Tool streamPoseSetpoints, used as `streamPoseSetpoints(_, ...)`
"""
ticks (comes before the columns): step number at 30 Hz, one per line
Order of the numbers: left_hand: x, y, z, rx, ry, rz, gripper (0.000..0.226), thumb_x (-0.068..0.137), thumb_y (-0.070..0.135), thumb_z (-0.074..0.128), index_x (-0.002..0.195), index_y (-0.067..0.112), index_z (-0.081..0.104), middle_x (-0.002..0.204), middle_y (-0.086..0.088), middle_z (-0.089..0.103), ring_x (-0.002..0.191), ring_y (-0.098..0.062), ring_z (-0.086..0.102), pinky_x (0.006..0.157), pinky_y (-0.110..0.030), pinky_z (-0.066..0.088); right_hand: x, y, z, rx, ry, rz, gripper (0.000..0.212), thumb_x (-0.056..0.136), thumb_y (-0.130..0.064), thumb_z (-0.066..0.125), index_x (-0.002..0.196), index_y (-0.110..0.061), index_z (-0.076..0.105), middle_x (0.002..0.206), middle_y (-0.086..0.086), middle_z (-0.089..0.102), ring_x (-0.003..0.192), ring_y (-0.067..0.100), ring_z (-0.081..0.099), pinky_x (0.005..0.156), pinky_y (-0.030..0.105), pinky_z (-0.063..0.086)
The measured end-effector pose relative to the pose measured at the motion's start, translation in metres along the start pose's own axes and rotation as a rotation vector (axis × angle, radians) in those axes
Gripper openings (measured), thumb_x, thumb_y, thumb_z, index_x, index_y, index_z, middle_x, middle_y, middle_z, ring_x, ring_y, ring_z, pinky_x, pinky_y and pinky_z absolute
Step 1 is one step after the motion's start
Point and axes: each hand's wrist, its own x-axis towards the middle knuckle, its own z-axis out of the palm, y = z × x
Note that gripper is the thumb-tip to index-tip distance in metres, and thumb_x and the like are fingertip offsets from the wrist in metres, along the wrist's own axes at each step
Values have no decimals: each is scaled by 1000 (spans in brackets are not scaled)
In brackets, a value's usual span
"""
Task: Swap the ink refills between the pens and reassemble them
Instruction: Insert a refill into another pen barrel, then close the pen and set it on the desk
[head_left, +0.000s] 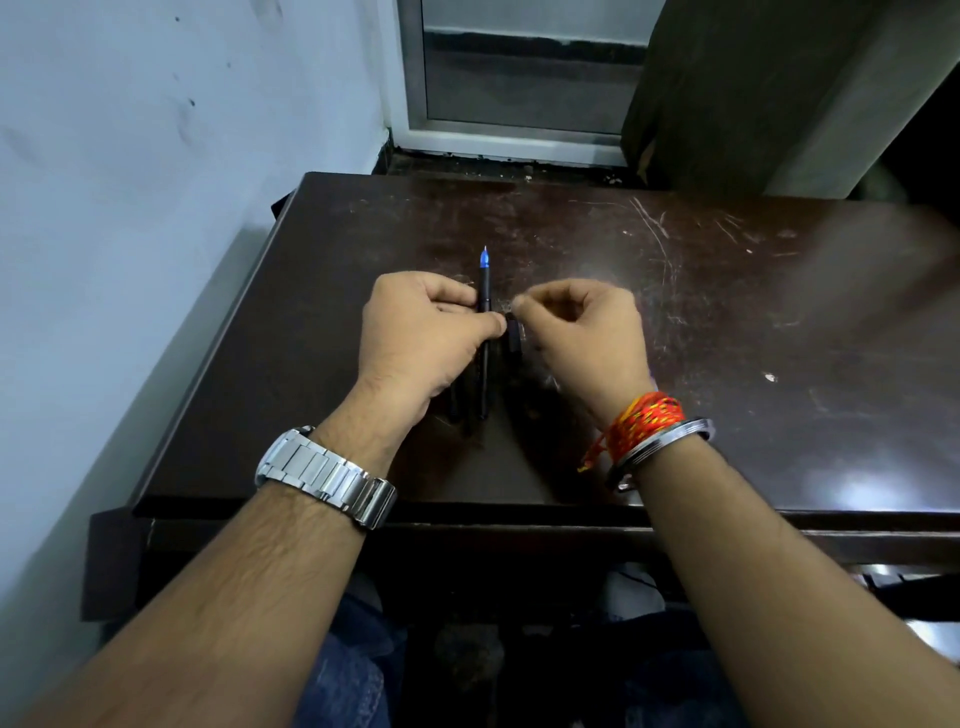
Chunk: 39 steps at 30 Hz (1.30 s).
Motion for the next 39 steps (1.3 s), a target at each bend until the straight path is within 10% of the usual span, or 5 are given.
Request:
streamPoseSetpoints(9, -5, 5, 0, 32, -25, -18, 26, 66, 9, 93, 76, 20, 71, 66, -3, 75, 71, -29, 78, 65, -36, 65, -2, 8, 2, -379, -89, 31, 17, 74, -29, 79, 70, -19, 66, 77, 3, 69, 99, 25, 63, 76, 27, 50)
streamPoseSetpoints(13, -8, 8, -1, 38, -62, -34, 27, 67, 9, 93, 77, 21, 71, 67, -2, 76, 65, -23, 78, 55, -29, 61, -1, 6, 1, -401, -55, 19, 23, 80, -26, 68, 71, -5, 72, 69, 10, 69, 77, 24, 65, 64, 25, 45)
streamPoseSetpoints(22, -15, 11, 3, 70, -297, -92, 26, 66, 4, 92, 76, 19, 73, 78, -6, 79, 73, -21, 78, 57, -31, 61, 6, -12, -6, 473, 88, 97, 16, 91, -12, 66, 78, -21, 70, 80, 3, 70, 45, -4, 48, 53, 17, 38)
streamPoseSetpoints(39, -15, 11, 4, -64, -251, -33, 28, 72, 3, 88, 84, 21, 71, 55, 10, 72, 55, -4, 66, 47, -19, 51, 0, -13, 1, 611, -197, 104, 24, 94, -2, 53, 107, -17, 65, 65, 1, 60, 39, 1, 41, 39, 17, 34)
